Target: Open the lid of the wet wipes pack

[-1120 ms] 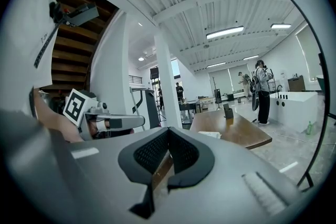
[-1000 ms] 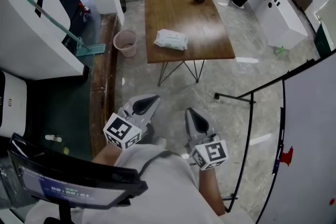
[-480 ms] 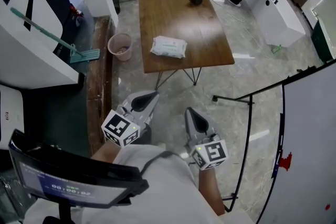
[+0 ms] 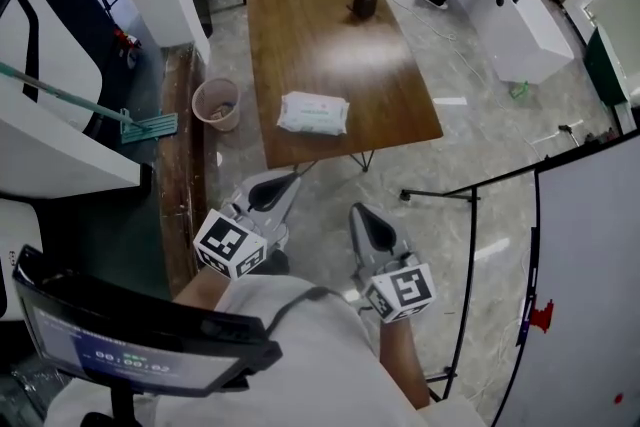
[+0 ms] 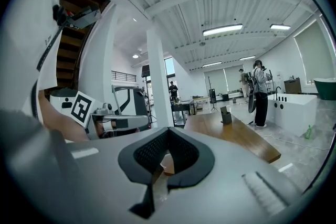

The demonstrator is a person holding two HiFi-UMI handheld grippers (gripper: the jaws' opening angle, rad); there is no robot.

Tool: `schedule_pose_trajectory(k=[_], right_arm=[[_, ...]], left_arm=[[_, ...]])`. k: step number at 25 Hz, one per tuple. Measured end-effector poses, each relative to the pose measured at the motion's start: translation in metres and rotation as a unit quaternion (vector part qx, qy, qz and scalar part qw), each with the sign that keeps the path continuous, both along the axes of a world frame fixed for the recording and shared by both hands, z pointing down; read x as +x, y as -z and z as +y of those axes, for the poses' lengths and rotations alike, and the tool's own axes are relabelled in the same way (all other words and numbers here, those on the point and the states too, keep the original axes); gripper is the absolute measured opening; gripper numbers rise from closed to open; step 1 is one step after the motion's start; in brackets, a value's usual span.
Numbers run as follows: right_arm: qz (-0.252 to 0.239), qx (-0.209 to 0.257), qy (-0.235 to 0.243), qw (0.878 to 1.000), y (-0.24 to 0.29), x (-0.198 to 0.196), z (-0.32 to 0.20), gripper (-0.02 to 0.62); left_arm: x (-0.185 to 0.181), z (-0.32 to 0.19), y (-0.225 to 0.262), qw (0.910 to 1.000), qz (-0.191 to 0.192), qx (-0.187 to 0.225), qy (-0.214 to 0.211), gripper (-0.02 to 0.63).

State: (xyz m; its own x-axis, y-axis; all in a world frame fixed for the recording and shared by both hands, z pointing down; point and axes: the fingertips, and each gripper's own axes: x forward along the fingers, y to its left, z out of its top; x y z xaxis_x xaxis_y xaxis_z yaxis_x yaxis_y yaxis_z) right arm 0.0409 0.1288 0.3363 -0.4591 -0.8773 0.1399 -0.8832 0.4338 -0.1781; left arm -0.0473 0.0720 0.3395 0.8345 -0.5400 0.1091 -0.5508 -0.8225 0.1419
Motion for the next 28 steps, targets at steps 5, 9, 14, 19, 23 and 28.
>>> schedule_pose_trajectory(k=[5,9,14,19,23,28], right_arm=[[0.003,-0.004,-0.021,1.000,-0.002,-0.002,-0.031,0.008],[0.003,-0.011,-0.040,0.999,-0.006,-0.005,-0.055,0.008],[0.005,-0.011,-0.052,0.999,-0.009,-0.012,-0.080,0.008],[0.003,-0.018,-0.062,0.998,-0.011,-0.018,-0.103,0.008],[0.000,-0.021,-0.065,0.998,-0.013,-0.023,-0.119,0.008],[-0.001,-0.032,-0.058,0.998,-0.021,-0.036,-0.134,0.008]], left_arm=[[0.000,-0.038,0.001,0.9998,0.006,0.000,-0.020,0.005],[-0.005,-0.066,-0.002,0.9994,0.002,0.000,-0.034,0.005],[-0.009,-0.095,-0.005,0.9987,-0.010,0.012,-0.048,0.005],[-0.013,-0.118,-0.007,0.9978,-0.010,0.013,-0.065,0.005],[-0.017,-0.130,-0.014,0.9967,-0.012,0.006,-0.080,0.005],[-0.028,-0.143,-0.026,0.9967,-0.014,-0.015,-0.079,0.003]])
